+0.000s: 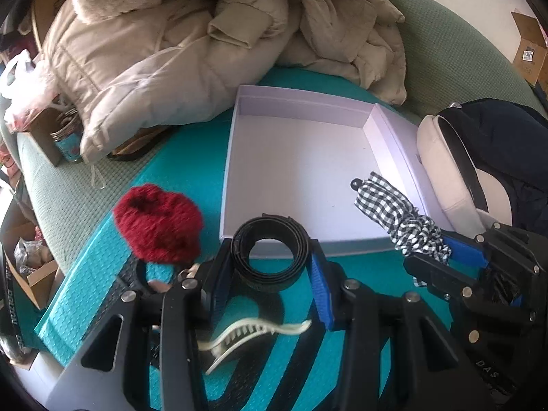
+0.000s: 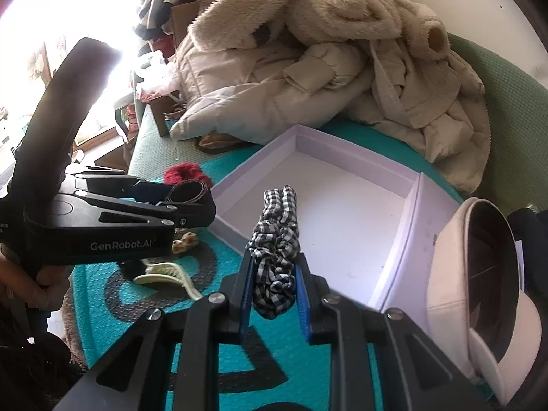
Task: Organize objects
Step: 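Carry the strap and scrunchie in both tools over the white box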
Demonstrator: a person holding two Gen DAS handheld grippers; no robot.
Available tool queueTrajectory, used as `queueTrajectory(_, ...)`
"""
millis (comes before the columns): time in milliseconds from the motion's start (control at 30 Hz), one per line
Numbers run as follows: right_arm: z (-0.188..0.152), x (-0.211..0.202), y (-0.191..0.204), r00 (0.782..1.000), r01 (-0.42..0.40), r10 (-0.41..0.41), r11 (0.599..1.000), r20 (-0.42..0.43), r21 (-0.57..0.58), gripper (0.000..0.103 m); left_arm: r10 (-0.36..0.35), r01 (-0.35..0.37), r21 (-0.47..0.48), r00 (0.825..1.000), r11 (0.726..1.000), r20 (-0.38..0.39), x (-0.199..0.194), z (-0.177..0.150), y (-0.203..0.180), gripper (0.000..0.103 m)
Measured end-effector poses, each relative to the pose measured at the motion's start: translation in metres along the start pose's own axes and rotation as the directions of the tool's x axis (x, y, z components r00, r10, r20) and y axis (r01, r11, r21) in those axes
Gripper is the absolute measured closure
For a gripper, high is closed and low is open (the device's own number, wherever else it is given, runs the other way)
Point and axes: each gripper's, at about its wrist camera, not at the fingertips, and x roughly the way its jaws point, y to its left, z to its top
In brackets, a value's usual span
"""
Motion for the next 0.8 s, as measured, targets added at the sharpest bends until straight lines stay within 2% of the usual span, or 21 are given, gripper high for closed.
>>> queueTrajectory(367, 0.015, 0.031, -0.038, 1.000, 0.018, -0.017, 0.999, -0.025, 0.041, 0.082, -0.016, 0.018, 0.035, 0.999, 0.999, -0.046, 0.051, 0.037, -0.016, 0.063)
queueTrajectory(800, 0.046, 0.074, -0.059, 0.998, 0.051, -0.048, 0.997, -0.042, 0.058, 0.082, 0.005, -0.002, 0.071, 0.999, 0.997, -0.038, 0.092, 0.084, -0.017, 0.063)
